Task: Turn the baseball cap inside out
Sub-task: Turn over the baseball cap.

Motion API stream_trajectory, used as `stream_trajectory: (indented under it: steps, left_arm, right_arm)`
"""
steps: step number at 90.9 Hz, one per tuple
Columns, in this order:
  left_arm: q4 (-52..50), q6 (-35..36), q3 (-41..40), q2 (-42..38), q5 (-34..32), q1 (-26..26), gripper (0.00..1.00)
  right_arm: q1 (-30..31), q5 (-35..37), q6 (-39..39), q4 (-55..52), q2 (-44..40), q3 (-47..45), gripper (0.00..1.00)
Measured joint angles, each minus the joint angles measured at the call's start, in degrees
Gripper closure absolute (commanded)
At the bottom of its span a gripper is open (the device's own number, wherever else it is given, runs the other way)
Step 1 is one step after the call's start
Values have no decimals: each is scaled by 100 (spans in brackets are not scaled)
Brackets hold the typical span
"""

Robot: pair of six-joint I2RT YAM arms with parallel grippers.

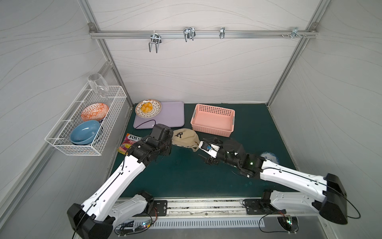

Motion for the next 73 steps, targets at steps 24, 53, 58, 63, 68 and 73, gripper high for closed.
stream_trajectory:
  steps: [24, 53, 58, 63, 68, 73]
  left_arm:
    - [46, -109, 0, 85, 13, -181, 100]
    - [382, -284, -142, 79, 271, -184, 65]
    - [573, -238, -201, 52, 313, -181, 29]
    - [741, -144, -236, -2, 345, -184, 3]
    - [850, 63, -238, -72, 323, -190, 0]
    - [942, 374, -236, -173, 229, -201, 0]
  right_arm:
    - [188, -22, -579, 492, 1152, 590, 35]
    - [96, 111, -787, 962, 1504, 780, 100]
    - [22, 109, -758, 981, 1502, 776, 100]
    - [-74, 116, -702, 975, 1484, 758, 100]
    - [-203, 105, -619, 938, 1445, 726, 100]
    - [-402, 63, -481, 844, 1333, 693, 100]
